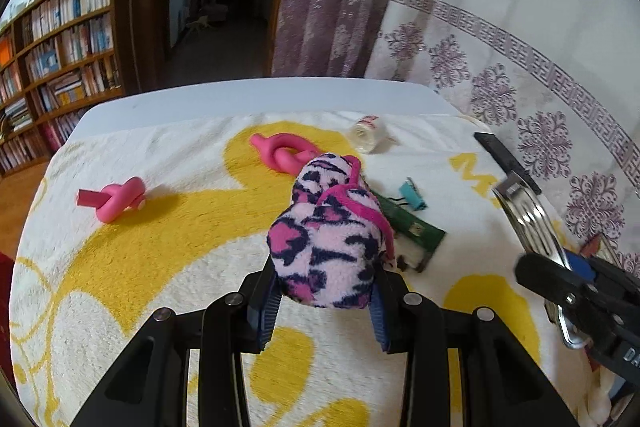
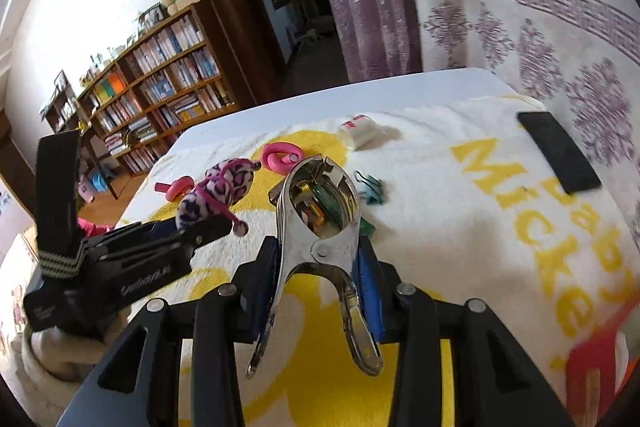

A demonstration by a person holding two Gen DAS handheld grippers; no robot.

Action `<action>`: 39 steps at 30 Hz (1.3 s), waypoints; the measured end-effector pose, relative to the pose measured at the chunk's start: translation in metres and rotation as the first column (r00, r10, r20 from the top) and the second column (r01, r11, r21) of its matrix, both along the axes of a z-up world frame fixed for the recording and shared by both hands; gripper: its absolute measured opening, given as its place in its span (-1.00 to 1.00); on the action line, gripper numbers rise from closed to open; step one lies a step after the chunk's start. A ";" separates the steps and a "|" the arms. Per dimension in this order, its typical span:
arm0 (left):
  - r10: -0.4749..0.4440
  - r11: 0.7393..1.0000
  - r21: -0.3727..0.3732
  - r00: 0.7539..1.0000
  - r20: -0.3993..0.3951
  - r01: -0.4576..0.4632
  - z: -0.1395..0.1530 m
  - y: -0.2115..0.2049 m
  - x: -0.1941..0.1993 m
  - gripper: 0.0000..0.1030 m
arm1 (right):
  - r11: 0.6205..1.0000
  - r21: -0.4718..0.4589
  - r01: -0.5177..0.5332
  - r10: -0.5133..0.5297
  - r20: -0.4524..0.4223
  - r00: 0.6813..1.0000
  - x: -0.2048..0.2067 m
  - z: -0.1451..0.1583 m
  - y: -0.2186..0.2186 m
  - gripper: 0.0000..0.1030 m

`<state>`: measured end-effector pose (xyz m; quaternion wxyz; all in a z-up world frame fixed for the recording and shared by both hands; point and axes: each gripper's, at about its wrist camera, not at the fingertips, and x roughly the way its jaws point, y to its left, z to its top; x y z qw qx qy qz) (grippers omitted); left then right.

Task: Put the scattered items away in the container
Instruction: 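Carry the plush and metal clamp over the pink tin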

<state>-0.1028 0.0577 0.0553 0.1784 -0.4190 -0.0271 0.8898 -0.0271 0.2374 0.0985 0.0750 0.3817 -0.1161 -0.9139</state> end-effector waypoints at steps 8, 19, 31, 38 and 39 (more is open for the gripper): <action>-0.070 0.997 -0.021 0.997 -0.033 0.070 0.009 0.023 0.018 -0.23 | 0.996 -0.022 0.091 -0.092 -0.033 0.995 0.054 0.012 0.031 -0.18; -0.174 0.984 -0.035 0.984 -0.043 0.173 0.018 0.060 0.054 -0.23 | 0.973 0.052 0.226 -0.220 -0.099 0.971 0.142 0.028 0.077 -0.18; -0.347 0.938 -0.007 0.936 -0.066 0.347 0.043 0.139 0.102 -0.23 | 0.894 0.077 0.441 -0.432 -0.110 0.895 0.224 0.026 0.158 -0.18; -0.433 0.901 -0.008 0.899 -0.069 0.434 0.051 0.194 0.124 -0.23 | 0.869 0.095 0.486 -0.474 -0.128 0.871 0.243 0.024 0.179 -0.18; -0.444 0.896 -0.009 0.893 -0.069 0.444 0.051 0.201 0.126 -0.23 | 0.866 0.107 0.488 -0.474 -0.133 0.870 0.245 0.024 0.179 -0.18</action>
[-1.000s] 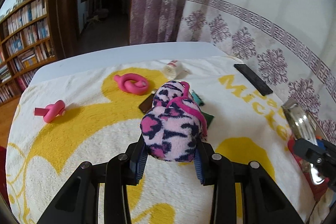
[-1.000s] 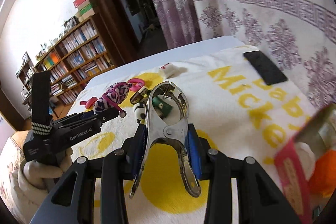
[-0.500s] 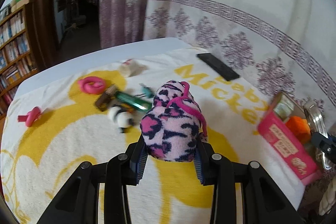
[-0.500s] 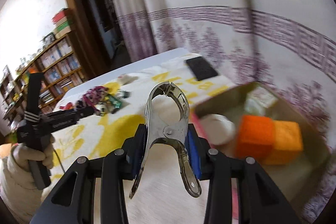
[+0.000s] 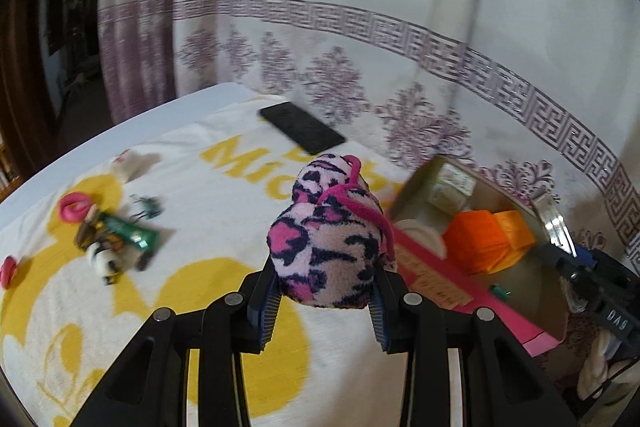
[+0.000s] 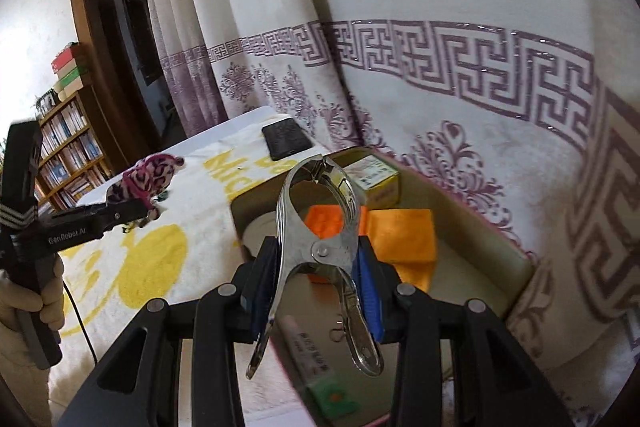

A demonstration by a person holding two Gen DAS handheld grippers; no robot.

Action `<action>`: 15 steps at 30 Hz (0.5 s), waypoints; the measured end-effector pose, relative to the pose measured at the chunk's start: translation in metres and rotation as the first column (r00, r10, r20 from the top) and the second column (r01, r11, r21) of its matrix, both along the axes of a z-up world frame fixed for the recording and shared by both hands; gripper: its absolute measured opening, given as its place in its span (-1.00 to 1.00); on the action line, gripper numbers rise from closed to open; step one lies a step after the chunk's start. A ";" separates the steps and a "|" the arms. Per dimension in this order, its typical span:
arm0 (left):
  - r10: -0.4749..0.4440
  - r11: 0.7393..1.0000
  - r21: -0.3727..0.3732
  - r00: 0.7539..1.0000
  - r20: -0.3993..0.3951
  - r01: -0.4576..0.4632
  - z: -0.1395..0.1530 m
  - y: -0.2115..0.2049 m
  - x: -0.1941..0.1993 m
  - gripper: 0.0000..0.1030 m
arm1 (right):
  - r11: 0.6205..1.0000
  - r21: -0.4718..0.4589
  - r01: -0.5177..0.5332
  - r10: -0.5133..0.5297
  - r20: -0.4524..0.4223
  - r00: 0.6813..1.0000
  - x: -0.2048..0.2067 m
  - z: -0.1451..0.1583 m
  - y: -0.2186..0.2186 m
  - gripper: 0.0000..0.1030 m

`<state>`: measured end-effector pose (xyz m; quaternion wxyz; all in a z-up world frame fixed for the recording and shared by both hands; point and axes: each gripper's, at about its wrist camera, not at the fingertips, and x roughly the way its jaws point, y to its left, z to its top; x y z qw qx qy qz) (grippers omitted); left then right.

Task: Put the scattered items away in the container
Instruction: 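Carry the plush and metal clamp over the pink tin, then release the plush and metal clamp into the pink tin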

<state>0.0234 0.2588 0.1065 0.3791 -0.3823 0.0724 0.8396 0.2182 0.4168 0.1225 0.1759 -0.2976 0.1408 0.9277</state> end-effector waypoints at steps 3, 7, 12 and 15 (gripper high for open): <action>-0.033 0.999 -0.003 0.999 -0.001 0.033 0.002 0.021 0.006 -0.23 | 0.999 0.033 0.001 -0.002 0.003 1.000 0.005 0.000 0.000 -0.18; -0.079 0.997 -0.005 0.997 -0.004 0.079 0.005 0.048 0.013 -0.23 | 0.998 0.056 0.006 -0.006 0.003 1.000 0.009 -0.001 0.002 -0.18; -0.127 0.992 -0.012 0.992 -0.003 0.127 0.004 0.080 0.020 -0.23 | 0.998 0.060 0.005 -0.005 0.003 1.000 0.013 -0.004 0.006 -0.18; -0.139 0.990 -0.014 0.990 0.006 0.139 0.000 0.095 0.022 -0.23 | 0.998 0.062 -0.001 0.000 0.008 1.000 0.013 -0.005 0.006 -0.18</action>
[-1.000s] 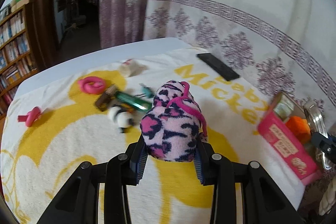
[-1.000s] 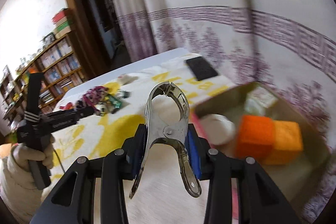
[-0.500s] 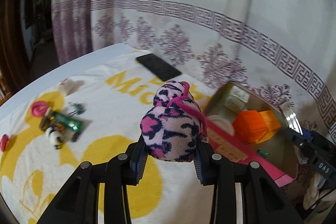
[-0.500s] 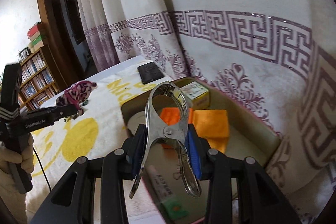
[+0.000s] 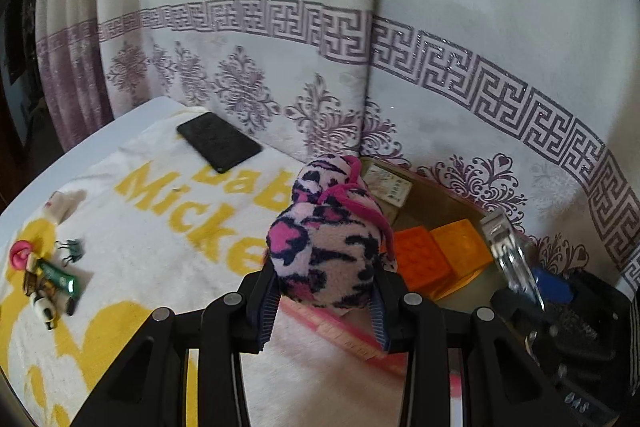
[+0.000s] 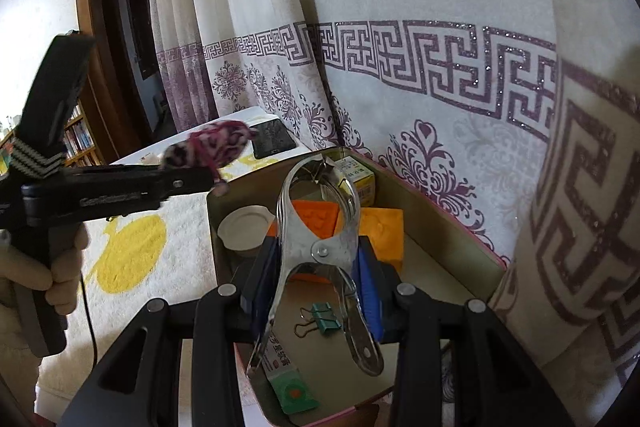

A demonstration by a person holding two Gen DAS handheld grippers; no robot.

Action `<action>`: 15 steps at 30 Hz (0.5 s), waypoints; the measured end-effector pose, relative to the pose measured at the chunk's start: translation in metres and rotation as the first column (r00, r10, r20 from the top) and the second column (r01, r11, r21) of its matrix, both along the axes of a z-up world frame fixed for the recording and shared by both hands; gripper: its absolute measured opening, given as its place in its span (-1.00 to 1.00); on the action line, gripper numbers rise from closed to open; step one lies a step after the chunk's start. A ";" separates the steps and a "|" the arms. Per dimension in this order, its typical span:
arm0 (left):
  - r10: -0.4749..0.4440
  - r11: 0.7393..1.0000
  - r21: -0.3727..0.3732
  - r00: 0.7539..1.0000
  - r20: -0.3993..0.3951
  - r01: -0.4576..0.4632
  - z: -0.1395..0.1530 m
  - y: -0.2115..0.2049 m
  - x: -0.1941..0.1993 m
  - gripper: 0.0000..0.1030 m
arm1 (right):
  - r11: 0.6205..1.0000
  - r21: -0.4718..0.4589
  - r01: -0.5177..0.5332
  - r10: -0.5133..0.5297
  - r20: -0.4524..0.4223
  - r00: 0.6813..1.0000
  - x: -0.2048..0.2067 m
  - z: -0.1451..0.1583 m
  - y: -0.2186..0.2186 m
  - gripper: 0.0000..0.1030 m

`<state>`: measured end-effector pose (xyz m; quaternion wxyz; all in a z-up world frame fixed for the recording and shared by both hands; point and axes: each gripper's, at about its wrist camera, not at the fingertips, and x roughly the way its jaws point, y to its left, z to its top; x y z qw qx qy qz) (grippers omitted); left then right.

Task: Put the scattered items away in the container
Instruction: 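Release the plush and metal clamp into the pink tin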

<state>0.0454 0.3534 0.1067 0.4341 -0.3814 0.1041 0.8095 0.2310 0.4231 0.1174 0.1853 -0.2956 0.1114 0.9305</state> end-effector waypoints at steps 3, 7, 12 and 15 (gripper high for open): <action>-0.021 1.000 -0.011 1.000 0.007 0.021 -0.005 0.012 0.002 -0.19 | 1.000 0.005 -0.002 0.002 0.003 1.000 0.000 -0.002 0.002 -0.18; -0.027 0.999 -0.030 0.999 0.017 0.028 -0.011 0.022 0.003 0.43 | 1.000 -0.008 -0.004 0.004 0.008 1.000 -0.001 -0.006 0.005 -0.18; 0.010 1.000 -0.015 1.000 0.022 -0.010 -0.009 0.015 -0.004 0.50 | 1.000 -0.014 -0.006 0.006 0.017 1.000 -0.004 -0.008 0.007 -0.18; 0.041 0.999 -0.009 0.999 0.032 -0.041 -0.009 0.007 -0.010 0.50 | 1.000 -0.012 -0.007 0.007 0.017 1.000 -0.005 -0.007 0.006 -0.18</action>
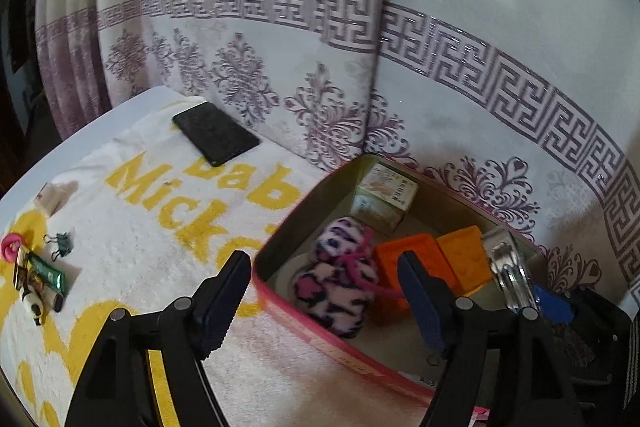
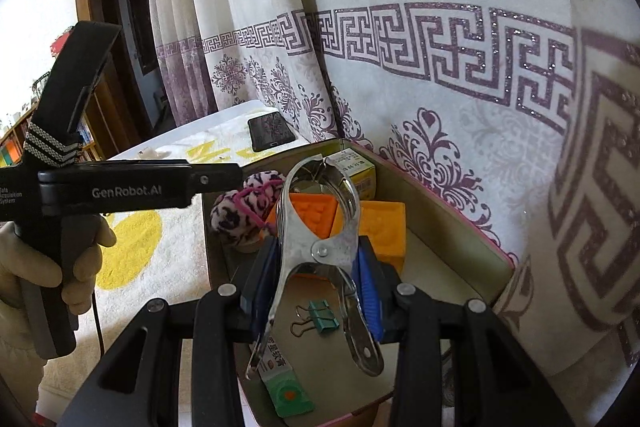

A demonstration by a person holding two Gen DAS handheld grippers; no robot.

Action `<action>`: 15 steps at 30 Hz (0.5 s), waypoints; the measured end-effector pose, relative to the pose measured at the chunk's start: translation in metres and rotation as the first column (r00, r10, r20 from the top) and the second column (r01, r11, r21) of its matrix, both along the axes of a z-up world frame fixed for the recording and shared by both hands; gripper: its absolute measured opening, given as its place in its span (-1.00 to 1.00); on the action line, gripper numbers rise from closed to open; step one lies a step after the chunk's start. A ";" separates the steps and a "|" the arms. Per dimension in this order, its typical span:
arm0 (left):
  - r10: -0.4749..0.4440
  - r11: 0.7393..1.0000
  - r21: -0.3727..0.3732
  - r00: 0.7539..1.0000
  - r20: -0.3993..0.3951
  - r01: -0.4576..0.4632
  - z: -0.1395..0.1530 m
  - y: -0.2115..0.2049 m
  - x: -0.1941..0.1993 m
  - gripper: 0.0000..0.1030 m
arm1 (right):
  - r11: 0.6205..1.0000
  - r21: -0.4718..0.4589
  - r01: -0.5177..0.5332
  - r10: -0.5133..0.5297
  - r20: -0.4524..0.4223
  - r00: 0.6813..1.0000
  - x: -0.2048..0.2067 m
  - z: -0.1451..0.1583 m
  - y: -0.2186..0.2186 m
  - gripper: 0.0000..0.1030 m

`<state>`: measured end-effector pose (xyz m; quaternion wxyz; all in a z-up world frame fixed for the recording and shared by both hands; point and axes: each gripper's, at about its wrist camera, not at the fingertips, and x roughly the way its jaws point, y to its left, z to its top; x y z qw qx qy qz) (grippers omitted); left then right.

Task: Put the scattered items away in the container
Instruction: 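Release the plush and metal clamp into the pink tin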

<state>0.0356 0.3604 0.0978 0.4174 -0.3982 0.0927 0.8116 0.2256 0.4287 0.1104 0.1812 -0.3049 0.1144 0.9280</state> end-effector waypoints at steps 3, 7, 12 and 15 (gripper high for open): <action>0.014 1.000 0.007 1.000 0.008 -0.014 0.000 -0.008 -0.002 0.50 | 1.000 0.006 -0.002 0.002 0.006 1.000 -0.001 0.000 -0.001 -0.18; 0.012 1.000 0.011 1.000 -0.003 -0.012 0.002 -0.014 0.000 0.50 | 1.000 -0.001 0.009 -0.009 0.016 1.000 -0.001 -0.001 0.000 -0.17; 0.010 1.000 0.016 1.000 -0.007 -0.010 0.004 -0.021 0.002 0.50 | 1.000 -0.005 0.030 -0.030 0.009 1.000 0.002 0.002 0.001 0.09; 0.018 1.000 0.020 1.000 -0.008 -0.018 0.006 -0.027 0.002 0.50 | 1.000 0.005 0.029 -0.029 -0.003 1.000 0.003 0.006 -0.002 0.14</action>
